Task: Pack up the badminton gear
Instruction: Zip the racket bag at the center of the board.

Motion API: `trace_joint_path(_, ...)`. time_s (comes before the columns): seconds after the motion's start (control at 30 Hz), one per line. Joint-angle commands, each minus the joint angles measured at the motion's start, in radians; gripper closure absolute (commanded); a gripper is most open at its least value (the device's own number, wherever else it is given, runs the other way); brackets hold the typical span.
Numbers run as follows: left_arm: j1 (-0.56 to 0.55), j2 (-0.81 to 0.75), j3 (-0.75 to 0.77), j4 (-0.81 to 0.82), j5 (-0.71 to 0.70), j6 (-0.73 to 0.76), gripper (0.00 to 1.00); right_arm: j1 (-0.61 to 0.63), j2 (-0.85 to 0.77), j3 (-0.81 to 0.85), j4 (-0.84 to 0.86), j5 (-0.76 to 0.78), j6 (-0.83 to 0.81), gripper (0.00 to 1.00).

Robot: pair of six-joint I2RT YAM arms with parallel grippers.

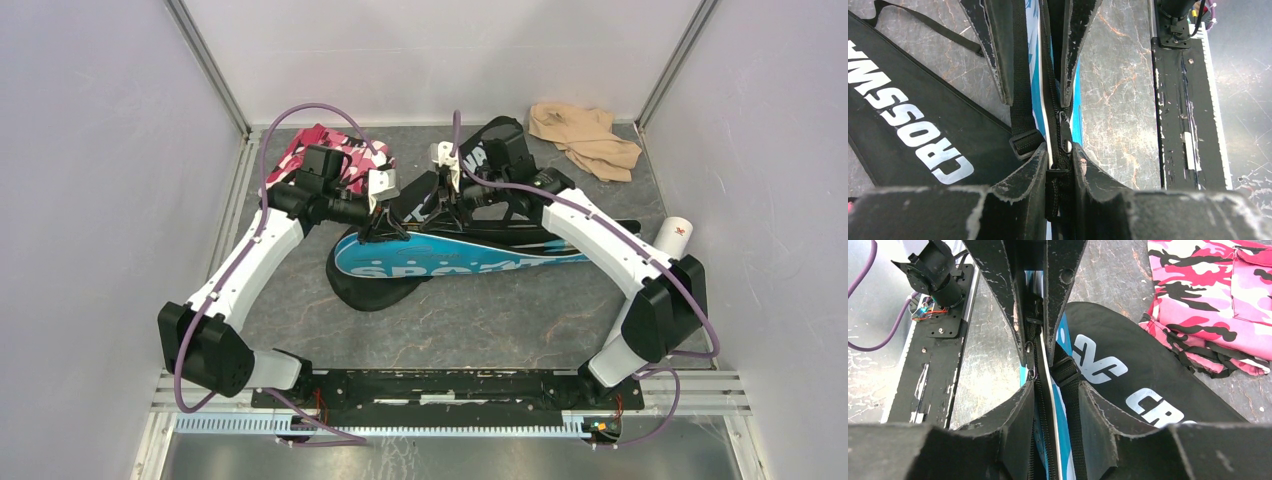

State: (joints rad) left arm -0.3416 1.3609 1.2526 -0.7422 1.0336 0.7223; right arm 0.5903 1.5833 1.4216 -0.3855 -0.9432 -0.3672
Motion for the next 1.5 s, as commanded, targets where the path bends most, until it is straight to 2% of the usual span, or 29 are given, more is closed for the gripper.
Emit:
trace_joint_path(0.0,0.006,0.011,0.016,-0.019,0.022,-0.051,0.98,0.022,-0.010,0.040,-0.030,0.010,-0.029,0.56)
trace_joint_path(0.4,0.005,0.024,0.023,-0.020,0.022,-0.061,0.98,0.072,-0.007,0.090,-0.095,0.029,-0.098,0.50)
trace_joint_path(0.83,0.005,0.027,0.025,-0.020,0.022,-0.070,0.98,0.112,0.015,0.129,-0.124,0.090,-0.111,0.51)
trace_joint_path(1.1,0.005,0.023,0.019,-0.019,0.019,-0.074,0.98,0.135,0.031,0.148,-0.152,0.130,-0.132,0.59)
trace_joint_path(1.23,0.005,0.025,0.021,-0.019,0.026,-0.083,0.98,0.150,0.028,0.147,-0.166,0.165,-0.153,0.66)
trace_joint_path(1.47,0.006,0.030,0.019,-0.020,0.025,-0.089,0.98,0.155,0.004,0.145,-0.146,0.238,-0.147,0.89)
